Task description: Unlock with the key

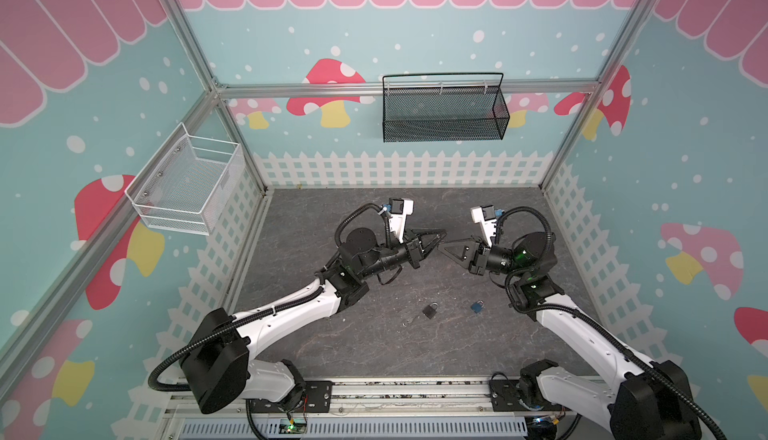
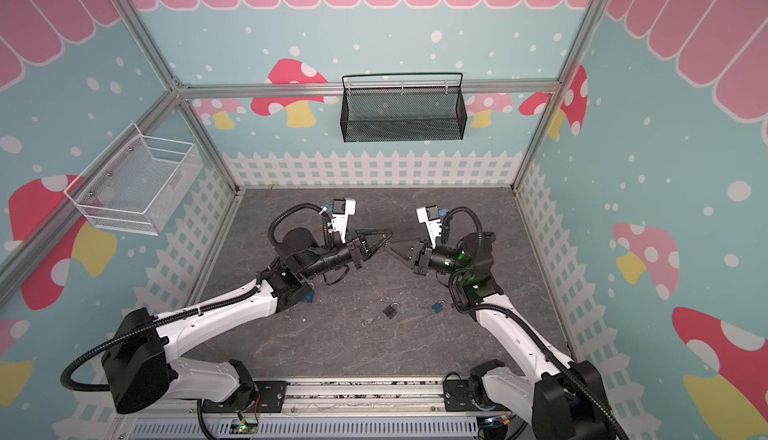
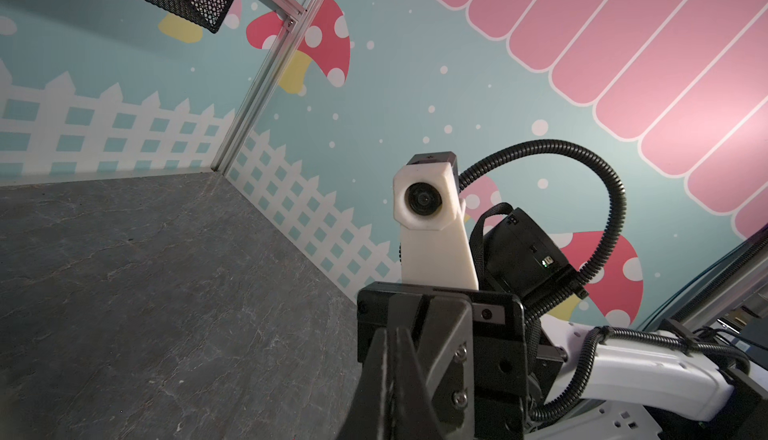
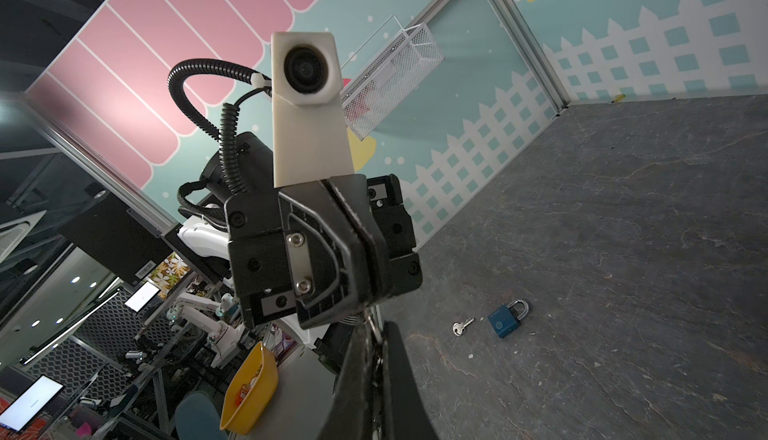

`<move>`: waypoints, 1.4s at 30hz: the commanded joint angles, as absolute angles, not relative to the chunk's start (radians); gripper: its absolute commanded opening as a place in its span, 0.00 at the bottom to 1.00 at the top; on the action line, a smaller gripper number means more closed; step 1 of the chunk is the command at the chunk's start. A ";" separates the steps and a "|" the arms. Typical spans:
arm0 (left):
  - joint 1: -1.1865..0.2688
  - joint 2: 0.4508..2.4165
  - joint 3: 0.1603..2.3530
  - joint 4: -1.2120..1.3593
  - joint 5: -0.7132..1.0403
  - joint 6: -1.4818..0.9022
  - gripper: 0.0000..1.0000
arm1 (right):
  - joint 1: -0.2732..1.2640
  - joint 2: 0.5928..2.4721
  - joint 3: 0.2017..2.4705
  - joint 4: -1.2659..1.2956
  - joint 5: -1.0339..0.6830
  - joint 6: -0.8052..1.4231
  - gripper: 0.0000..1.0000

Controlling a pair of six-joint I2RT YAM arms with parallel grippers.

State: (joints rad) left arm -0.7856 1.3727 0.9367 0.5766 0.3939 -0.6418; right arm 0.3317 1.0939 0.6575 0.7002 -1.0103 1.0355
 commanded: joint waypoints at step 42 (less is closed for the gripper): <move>-1.116 1.957 1.518 -0.484 -0.056 -0.318 0.61 | -0.119 1.198 0.601 -0.023 -0.653 0.626 0.00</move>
State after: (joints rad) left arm -1.1057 1.8843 1.4269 -0.3416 -0.0196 -0.3935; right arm -0.1020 1.1908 0.6174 -0.0330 -0.6716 0.6456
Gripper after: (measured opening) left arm 0.616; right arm 0.048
